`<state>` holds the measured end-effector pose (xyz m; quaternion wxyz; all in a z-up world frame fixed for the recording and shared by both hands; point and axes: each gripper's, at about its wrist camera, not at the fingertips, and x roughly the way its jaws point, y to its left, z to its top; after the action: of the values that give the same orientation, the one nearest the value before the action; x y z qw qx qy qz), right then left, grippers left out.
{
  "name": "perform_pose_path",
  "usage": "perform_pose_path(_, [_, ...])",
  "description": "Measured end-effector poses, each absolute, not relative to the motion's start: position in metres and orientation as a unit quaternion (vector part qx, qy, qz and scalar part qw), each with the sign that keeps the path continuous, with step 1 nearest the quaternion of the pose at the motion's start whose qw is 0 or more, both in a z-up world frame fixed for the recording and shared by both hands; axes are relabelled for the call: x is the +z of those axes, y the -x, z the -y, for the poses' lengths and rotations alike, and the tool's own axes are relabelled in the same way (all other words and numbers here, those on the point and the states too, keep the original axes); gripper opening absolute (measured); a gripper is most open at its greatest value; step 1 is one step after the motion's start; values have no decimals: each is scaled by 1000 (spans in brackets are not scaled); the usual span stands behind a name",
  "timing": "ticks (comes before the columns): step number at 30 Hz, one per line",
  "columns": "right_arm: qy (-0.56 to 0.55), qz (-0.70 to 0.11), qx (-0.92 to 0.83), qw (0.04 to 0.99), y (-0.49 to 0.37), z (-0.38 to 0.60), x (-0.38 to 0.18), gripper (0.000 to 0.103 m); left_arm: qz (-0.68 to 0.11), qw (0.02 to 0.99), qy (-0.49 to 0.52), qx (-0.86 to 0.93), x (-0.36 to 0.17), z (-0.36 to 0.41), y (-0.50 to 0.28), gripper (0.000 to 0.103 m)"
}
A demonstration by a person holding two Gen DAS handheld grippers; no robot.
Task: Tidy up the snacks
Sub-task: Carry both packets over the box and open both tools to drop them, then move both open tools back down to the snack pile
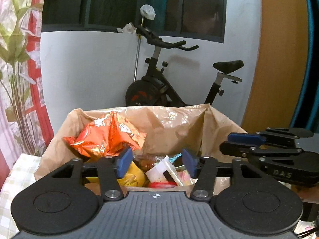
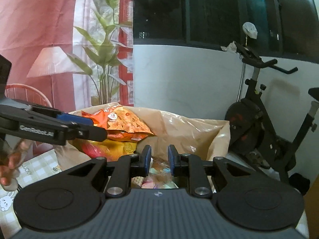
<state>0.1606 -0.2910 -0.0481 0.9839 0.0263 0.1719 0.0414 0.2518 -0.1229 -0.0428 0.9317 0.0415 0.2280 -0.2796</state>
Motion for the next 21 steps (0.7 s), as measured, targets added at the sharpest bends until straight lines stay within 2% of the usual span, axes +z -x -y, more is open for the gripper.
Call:
perform_pose_path(4, [-35,-165,45,985,-150,293,-48,30,-229,932,-44,-277,-43,113,-247,67])
perform_pose_path(6, [-46,-159,46,985,-144,295,-46,36,-227,933,-46,-274,-38,110,-243,69])
perform_pose_path(11, [-61,-144,61,986,-129,290,-37,36,-221,935,-35,-276,-28,89,-229,73])
perform_pose_path(21, [-29,-132,111,985,-99,250,-37,36,-233,937,-2,-260,-35,23,-196,75])
